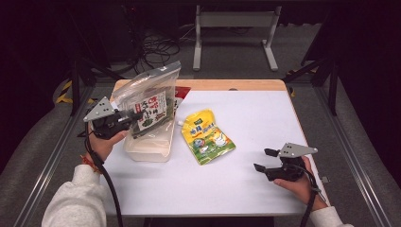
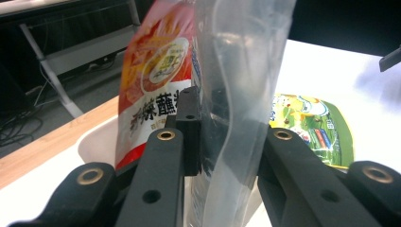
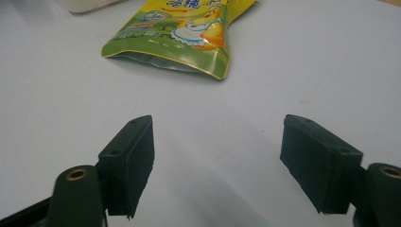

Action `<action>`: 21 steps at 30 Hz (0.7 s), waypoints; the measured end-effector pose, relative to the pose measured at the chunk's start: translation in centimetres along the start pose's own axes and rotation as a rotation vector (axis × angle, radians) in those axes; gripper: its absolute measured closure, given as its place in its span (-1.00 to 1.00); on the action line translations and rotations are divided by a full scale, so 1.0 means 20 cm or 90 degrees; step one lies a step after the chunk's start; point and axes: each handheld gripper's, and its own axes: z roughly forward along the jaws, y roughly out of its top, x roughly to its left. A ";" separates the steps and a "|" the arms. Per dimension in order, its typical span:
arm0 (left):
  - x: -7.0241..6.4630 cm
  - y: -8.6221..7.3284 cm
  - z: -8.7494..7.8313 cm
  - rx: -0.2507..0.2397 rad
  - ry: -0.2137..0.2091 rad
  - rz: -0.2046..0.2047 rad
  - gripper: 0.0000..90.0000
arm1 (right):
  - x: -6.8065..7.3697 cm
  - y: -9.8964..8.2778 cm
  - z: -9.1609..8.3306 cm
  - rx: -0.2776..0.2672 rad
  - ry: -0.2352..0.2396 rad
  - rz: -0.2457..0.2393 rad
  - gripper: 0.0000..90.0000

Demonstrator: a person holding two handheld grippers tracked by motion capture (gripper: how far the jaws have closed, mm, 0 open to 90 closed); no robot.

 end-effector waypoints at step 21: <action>0.02 -0.01 0.10 -0.003 -0.016 -0.006 0.70 | 0.03 0.01 0.03 0.001 0.001 -0.003 -0.42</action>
